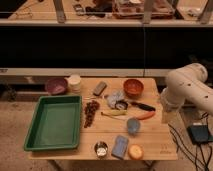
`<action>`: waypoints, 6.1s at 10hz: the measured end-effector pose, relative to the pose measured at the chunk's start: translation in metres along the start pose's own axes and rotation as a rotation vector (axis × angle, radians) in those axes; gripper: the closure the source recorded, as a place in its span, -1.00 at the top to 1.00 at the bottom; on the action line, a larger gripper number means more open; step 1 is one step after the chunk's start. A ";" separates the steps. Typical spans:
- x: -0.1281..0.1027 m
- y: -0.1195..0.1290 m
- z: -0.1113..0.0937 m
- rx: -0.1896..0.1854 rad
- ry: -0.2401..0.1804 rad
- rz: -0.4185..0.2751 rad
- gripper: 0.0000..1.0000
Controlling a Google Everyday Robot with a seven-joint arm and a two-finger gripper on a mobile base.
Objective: Stack cups on top of each other
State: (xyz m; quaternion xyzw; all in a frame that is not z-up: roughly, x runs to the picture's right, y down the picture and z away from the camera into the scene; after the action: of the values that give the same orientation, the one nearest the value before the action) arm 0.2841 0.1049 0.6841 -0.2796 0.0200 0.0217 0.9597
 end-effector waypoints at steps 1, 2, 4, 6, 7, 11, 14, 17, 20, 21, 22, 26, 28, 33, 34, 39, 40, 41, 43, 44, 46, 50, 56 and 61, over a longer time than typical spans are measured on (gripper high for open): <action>0.000 0.000 0.000 0.000 0.000 0.000 0.30; 0.000 0.000 0.000 0.000 0.000 0.000 0.30; 0.000 0.000 0.000 0.000 0.000 0.000 0.30; 0.000 0.000 0.000 0.000 0.000 0.000 0.30; 0.000 0.000 0.000 0.000 0.000 0.000 0.30; 0.000 0.000 0.000 0.000 0.000 0.000 0.30; 0.000 0.000 0.000 0.000 0.000 0.000 0.30; 0.000 0.000 0.000 0.000 0.000 0.000 0.30; 0.000 0.000 0.000 0.000 0.000 0.000 0.30; 0.000 0.000 0.000 0.000 0.000 0.000 0.30; 0.000 0.000 0.000 0.000 -0.002 0.000 0.30; -0.025 -0.003 -0.022 0.029 -0.113 -0.106 0.30; -0.068 0.007 -0.034 0.037 -0.181 -0.198 0.30; -0.169 0.040 -0.027 0.028 -0.203 -0.386 0.30; -0.176 0.042 -0.022 0.015 -0.207 -0.384 0.30; -0.132 0.046 0.003 -0.032 -0.220 -0.336 0.30; -0.114 0.047 0.010 -0.040 -0.220 -0.325 0.30; -0.095 0.050 0.025 -0.052 -0.219 -0.317 0.30; -0.086 0.057 0.053 -0.065 -0.227 -0.324 0.30; -0.085 0.060 0.064 -0.071 -0.235 -0.331 0.30; -0.086 0.060 0.063 -0.070 -0.235 -0.332 0.30; -0.088 0.060 0.064 -0.067 -0.240 -0.338 0.30; -0.097 0.067 0.072 -0.046 -0.295 -0.358 0.30; -0.083 0.072 0.098 -0.074 -0.279 -0.371 0.30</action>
State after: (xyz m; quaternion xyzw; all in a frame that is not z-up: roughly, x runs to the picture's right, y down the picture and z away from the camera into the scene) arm 0.2001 0.2153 0.7322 -0.3076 -0.1654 -0.1156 0.9299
